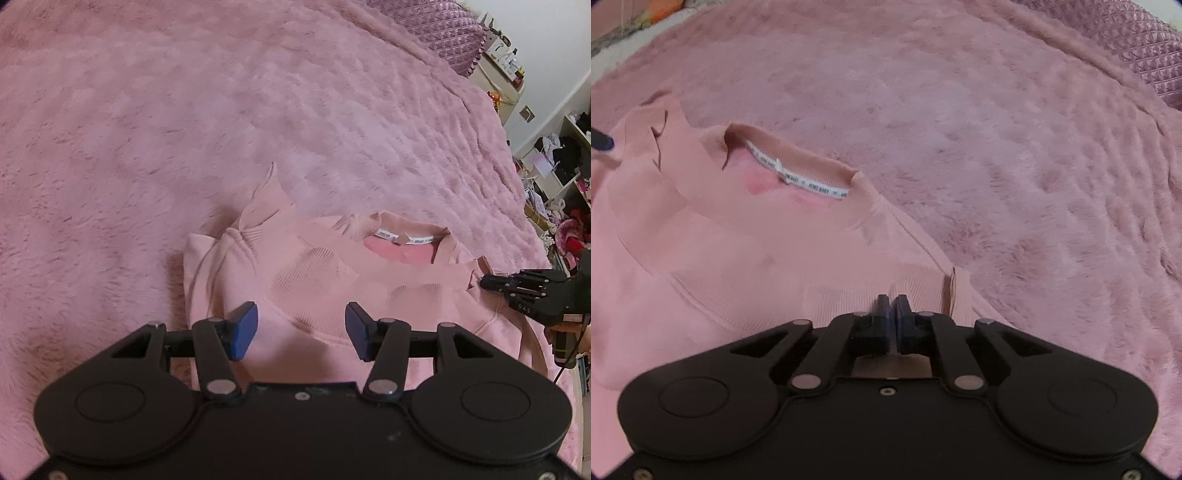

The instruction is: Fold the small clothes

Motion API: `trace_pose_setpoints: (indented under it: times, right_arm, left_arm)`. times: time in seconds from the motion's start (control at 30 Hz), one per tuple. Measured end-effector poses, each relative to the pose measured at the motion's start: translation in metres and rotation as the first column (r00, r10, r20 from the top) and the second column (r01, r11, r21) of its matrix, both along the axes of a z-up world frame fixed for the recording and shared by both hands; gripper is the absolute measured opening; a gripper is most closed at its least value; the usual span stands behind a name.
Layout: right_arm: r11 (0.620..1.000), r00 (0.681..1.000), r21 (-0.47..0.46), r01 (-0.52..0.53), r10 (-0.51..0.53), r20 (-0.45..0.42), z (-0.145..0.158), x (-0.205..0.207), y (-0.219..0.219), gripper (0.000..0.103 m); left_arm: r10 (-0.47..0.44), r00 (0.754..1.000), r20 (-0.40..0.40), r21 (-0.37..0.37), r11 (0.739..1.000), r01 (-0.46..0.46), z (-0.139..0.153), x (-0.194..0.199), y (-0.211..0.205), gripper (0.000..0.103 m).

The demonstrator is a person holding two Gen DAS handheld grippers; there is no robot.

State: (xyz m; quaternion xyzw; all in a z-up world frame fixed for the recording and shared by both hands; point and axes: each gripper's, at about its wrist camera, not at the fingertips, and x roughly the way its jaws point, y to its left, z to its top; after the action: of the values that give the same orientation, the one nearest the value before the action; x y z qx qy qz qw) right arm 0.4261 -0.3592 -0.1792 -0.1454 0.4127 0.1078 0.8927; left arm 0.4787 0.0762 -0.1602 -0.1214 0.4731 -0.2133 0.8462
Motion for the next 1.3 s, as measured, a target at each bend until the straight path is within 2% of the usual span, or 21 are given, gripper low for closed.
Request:
trace_pose_setpoints:
  times: [0.17, 0.37, 0.43, 0.57, 0.67, 0.73, 0.77, 0.83, 0.93, 1.07, 1.17, 1.3]
  right_arm:
    - [0.999, 0.994, -0.003, 0.049, -0.049, 0.099, 0.013, -0.003, -0.004, 0.001]
    - [0.988, 0.975, -0.038, 0.153, -0.144, 0.167, 0.019, 0.003, -0.010, 0.000]
    - [0.980, 0.972, -0.059, 0.188, -0.176, 0.158, 0.010, 0.009, -0.007, 0.000]
    - [0.965, 0.975, -0.156, 0.212, -0.197, 0.104, -0.022, 0.017, 0.008, 0.001]
    - [0.976, 0.978, -0.098, 0.196, -0.188, 0.090, -0.018, 0.011, 0.006, 0.005]
    - [0.987, 0.982, 0.041, 0.156, -0.160, 0.102, -0.002, 0.002, -0.009, 0.009]
    - [0.986, 0.982, 0.098, 0.131, -0.143, 0.124, 0.006, -0.002, -0.016, 0.025]
    - [0.988, 0.980, 0.153, 0.019, -0.049, 0.194, 0.022, -0.010, -0.015, 0.037]
    - [0.965, 0.969, 0.188, -0.184, 0.146, 0.200, 0.035, -0.010, 0.006, 0.037]
    - [0.901, 0.913, 0.154, -0.405, 0.390, 0.120, 0.032, 0.000, 0.062, 0.036]
    - [0.872, 0.885, 0.148, -0.466, 0.456, 0.098, 0.022, 0.005, 0.092, 0.036]
    - [0.870, 0.881, 0.138, -0.473, 0.470, 0.054, 0.006, 0.020, 0.116, 0.036]
  left_arm:
    - [-0.001, 1.000, 0.011, 0.002, 1.000, 0.001, 0.001, -0.004, 0.001, 0.055]
    - [0.022, 0.998, 0.055, 0.010, 1.000, -0.022, 0.007, -0.006, 0.000, 0.055]
    - [0.045, 0.996, 0.078, 0.020, 0.999, -0.046, 0.007, -0.003, 0.000, 0.055]
    - [0.076, 0.994, 0.074, 0.083, 0.993, -0.082, -0.003, 0.006, -0.008, 0.055]
    - [0.038, 0.992, 0.120, 0.090, 0.995, -0.049, 0.004, -0.001, -0.009, 0.055]
    - [-0.005, 0.981, 0.192, 0.105, 0.994, -0.015, 0.014, -0.009, -0.005, 0.055]
    - [-0.017, 0.975, 0.222, 0.110, 0.994, -0.008, 0.017, -0.012, -0.001, 0.056]
    - [-0.018, 0.969, 0.247, 0.112, 0.994, -0.010, 0.020, -0.013, 0.007, 0.056]
    - [0.019, 0.978, 0.210, 0.086, 0.996, -0.038, 0.016, -0.010, 0.018, 0.056]
    - [0.027, 0.982, 0.185, 0.078, 0.996, -0.042, 0.009, -0.013, 0.023, 0.056]
    - [0.018, 0.985, 0.173, 0.086, 0.996, -0.033, 0.005, -0.017, 0.025, 0.056]
    - [-0.006, 0.988, 0.153, 0.096, 0.995, -0.009, 0.001, -0.024, 0.027, 0.056]
